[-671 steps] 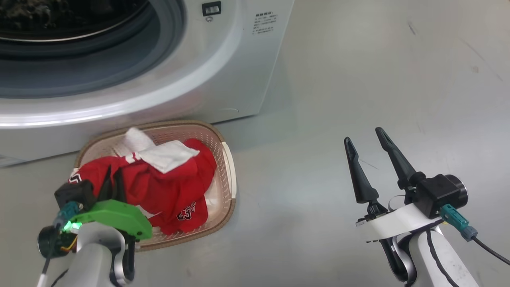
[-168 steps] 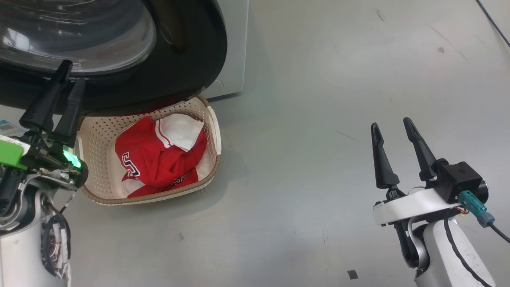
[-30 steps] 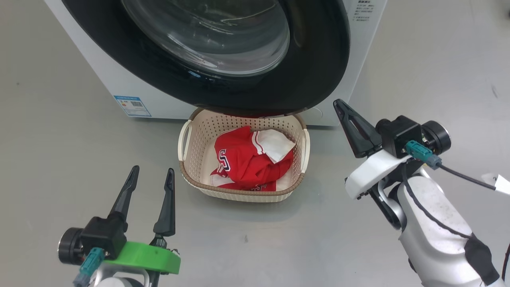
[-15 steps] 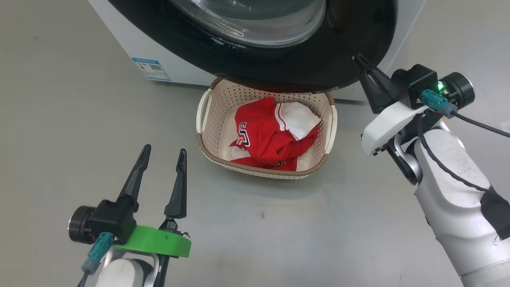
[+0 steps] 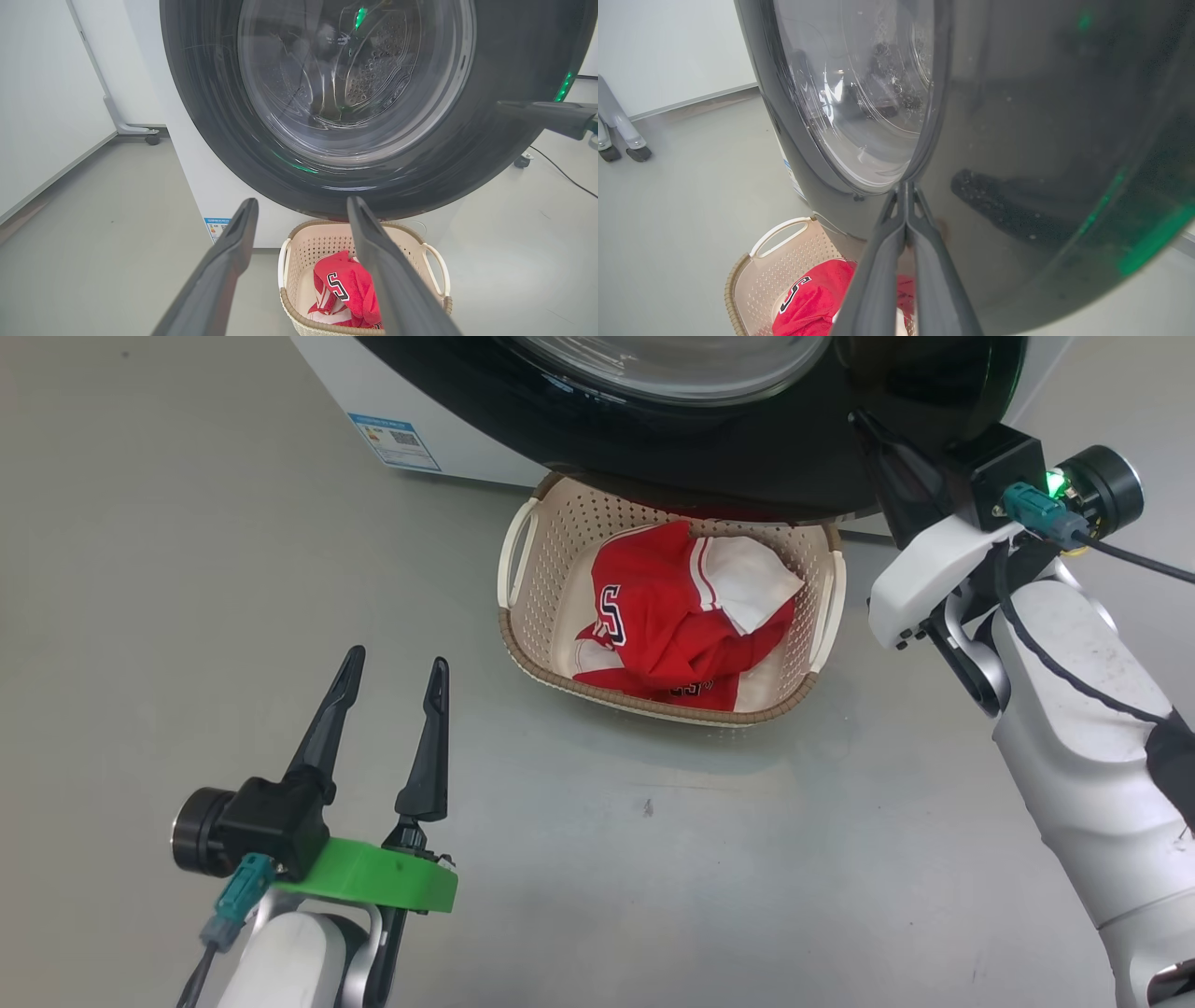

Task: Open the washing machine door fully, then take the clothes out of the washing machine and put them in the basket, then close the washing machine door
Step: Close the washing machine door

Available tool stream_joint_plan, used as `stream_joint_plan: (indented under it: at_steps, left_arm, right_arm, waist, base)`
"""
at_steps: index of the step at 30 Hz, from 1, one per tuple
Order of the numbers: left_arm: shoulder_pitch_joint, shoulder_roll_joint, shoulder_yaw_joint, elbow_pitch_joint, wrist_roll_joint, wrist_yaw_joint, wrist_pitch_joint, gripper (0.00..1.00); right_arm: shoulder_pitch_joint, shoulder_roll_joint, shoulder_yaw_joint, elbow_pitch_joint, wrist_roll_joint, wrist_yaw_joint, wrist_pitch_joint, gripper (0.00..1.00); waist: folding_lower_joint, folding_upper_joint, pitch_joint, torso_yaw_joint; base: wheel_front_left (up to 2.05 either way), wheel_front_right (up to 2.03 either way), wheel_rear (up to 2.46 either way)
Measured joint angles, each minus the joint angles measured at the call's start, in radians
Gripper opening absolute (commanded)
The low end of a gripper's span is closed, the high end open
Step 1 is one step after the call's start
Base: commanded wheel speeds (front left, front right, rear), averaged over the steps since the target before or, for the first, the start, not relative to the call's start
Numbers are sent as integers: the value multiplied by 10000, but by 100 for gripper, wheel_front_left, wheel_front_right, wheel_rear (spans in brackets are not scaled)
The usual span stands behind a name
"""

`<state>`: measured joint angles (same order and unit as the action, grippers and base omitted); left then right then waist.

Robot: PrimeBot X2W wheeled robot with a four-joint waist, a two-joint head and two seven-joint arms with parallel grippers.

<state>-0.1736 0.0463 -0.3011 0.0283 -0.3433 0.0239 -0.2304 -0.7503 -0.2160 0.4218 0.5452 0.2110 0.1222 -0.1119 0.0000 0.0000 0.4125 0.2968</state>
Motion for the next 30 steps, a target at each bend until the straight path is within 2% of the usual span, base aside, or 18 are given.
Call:
stream_joint_plan:
  at_steps: [12,30]
  left_arm:
    - [-167,-31,-213,276,-44,0,-98,100]
    - [-610,-67,-506,460,-84,-17,-186,100]
  right_arm:
    - [-779,-98,-205,734,451,88,-376,0]
    - [-2508,-579,-510,1829,732,90,-610,0]
  waist:
    - [0,0,170,189]
    - [0,0,671,603]
  base:
    - [0,0,0]
    - [0,0,0]
